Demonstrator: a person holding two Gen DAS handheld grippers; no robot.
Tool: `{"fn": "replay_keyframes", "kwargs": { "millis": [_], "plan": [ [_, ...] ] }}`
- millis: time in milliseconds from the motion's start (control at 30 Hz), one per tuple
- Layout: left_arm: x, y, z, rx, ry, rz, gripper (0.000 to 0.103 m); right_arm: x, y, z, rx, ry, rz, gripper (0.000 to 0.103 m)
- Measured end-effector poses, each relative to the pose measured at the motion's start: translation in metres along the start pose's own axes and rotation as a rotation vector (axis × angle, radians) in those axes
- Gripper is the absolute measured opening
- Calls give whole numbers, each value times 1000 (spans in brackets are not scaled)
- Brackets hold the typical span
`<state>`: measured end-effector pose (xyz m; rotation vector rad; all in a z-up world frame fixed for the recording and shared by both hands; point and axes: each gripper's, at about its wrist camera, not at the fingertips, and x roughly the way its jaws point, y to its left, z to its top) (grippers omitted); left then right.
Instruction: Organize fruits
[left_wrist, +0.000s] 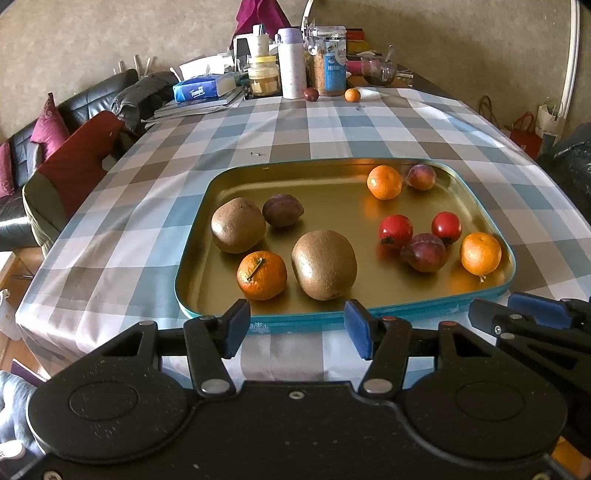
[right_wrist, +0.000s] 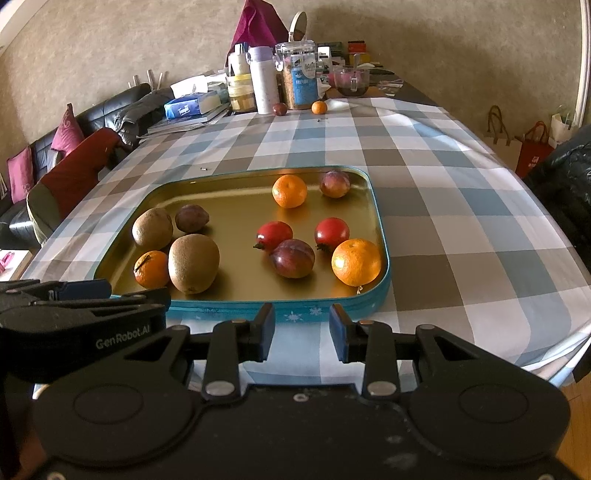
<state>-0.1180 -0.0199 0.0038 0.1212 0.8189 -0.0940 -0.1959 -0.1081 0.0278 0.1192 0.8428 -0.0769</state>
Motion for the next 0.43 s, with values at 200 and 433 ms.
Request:
{"fn": "replay_keyframes", "kwargs": {
  "millis": [200, 433],
  "plan": [
    [1, 0, 1, 1, 1, 6, 62, 3, 0, 1, -3, 6, 3, 36],
    [4, 2, 5, 1, 14, 8, 62, 8, -1, 4, -2, 20, 4, 36]
  ]
}}
